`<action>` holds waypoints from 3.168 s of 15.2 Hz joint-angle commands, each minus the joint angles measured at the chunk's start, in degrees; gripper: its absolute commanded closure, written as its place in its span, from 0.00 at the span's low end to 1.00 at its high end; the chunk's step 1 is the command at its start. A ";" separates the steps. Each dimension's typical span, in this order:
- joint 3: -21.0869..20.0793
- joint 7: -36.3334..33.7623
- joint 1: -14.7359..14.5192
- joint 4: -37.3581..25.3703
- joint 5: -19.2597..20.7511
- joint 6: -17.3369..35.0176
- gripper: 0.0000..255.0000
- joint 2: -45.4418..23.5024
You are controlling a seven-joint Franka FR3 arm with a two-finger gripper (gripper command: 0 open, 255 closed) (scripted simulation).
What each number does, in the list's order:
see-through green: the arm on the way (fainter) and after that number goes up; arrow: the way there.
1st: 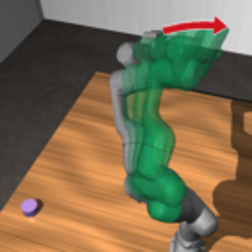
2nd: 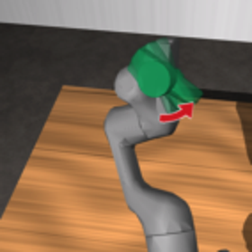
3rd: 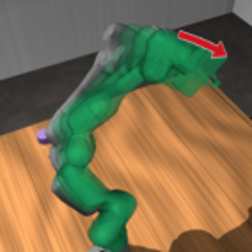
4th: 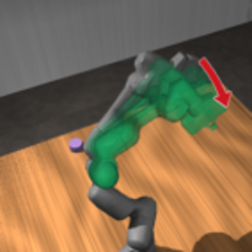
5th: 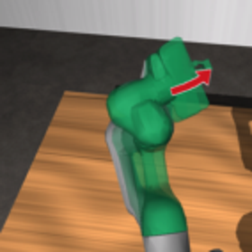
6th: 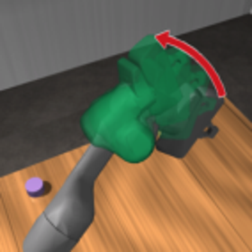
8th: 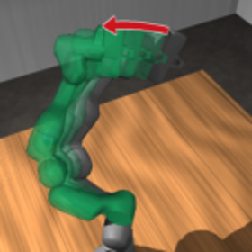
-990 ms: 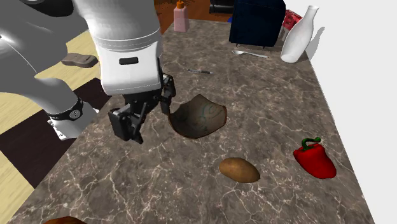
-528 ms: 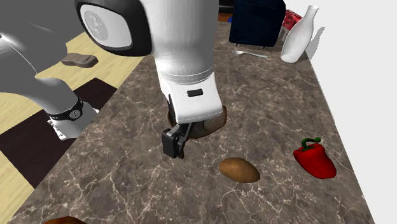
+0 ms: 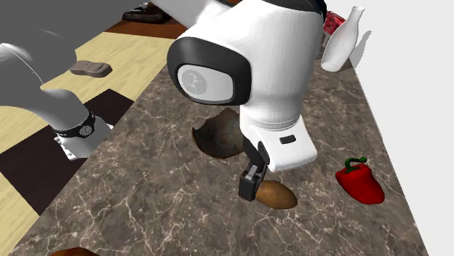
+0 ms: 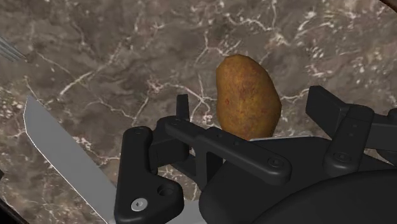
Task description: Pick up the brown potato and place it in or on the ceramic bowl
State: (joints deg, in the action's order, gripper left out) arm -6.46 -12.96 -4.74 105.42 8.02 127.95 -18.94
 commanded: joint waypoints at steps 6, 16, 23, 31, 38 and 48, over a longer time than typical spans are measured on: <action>0.36 -1.63 -1.56 -9.49 1.65 1.49 0.00 -9.95; 0.64 -1.87 -1.58 -9.28 2.05 3.89 0.00 -12.15; 0.64 -1.87 -1.58 -9.27 2.05 3.88 1.00 -12.14; 0.52 -1.68 -1.52 -9.59 1.86 2.75 1.00 -11.31; 0.19 -1.01 -1.37 -11.21 1.23 -1.41 1.00 -8.73; -0.16 -0.13 -1.26 -14.69 0.46 -7.74 1.00 -5.84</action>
State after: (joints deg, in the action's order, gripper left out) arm -6.59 -13.18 -6.01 91.10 8.55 120.87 -25.05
